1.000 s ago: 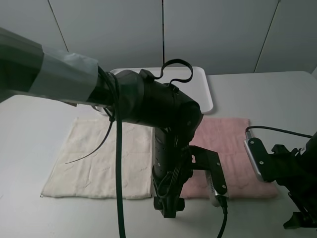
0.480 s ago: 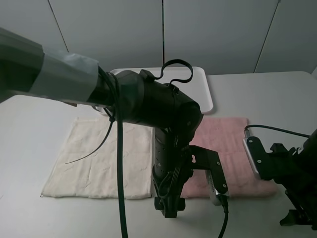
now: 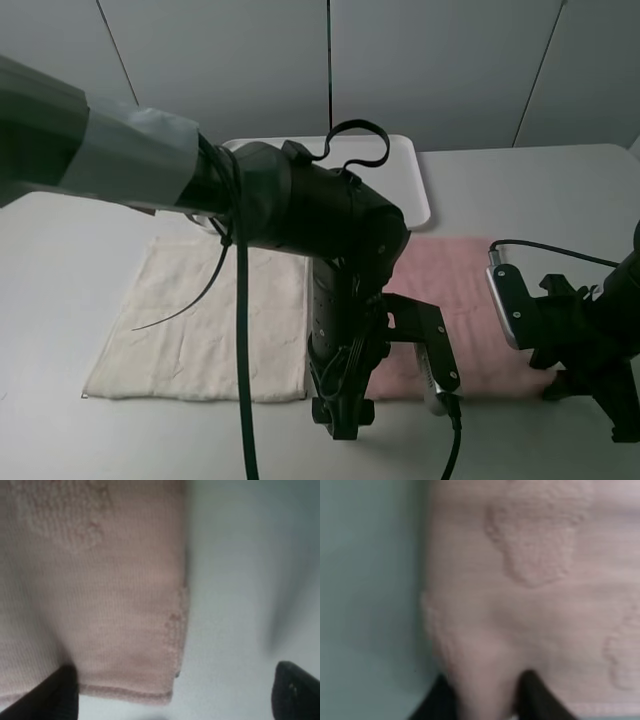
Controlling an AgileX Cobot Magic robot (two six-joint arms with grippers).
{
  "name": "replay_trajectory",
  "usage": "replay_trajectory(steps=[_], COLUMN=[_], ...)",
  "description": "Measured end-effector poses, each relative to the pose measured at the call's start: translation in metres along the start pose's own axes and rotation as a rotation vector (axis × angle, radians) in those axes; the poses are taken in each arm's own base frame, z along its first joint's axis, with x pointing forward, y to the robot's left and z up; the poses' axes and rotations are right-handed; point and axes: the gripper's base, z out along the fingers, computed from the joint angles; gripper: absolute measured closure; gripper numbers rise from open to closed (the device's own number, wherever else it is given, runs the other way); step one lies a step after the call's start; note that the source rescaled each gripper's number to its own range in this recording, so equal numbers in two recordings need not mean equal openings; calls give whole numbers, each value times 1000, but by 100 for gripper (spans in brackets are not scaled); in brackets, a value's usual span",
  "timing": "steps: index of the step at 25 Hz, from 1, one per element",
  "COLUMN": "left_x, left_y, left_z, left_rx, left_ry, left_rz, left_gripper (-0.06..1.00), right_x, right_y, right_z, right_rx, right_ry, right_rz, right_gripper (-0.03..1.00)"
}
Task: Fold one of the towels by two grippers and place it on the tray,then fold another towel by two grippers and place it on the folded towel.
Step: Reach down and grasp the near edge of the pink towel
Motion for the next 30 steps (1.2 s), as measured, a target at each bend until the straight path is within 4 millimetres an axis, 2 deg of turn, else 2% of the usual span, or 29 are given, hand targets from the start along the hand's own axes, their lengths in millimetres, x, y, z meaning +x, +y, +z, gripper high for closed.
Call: replay_trajectory(steps=[1, 2, 3, 30], left_x=[0, 0, 0, -5], left_y=[0, 0, 0, 4], left_z=[0, 0, 0, 2], left_rx=[0, -1, -2, -35], left_ry=[0, -2, -3, -53], left_rz=[0, -2, -2, -73], left_gripper=[-6, -6, -6, -3], right_x=[0, 0, 0, 0], right_y=[0, -1, -1, 0], right_z=[0, 0, 0, 0], right_rx=[5, 7, 7, 5], right_ry=[0, 0, 0, -1], right_rz=[0, 0, 0, 104], right_gripper=[89, 95, 96, 96])
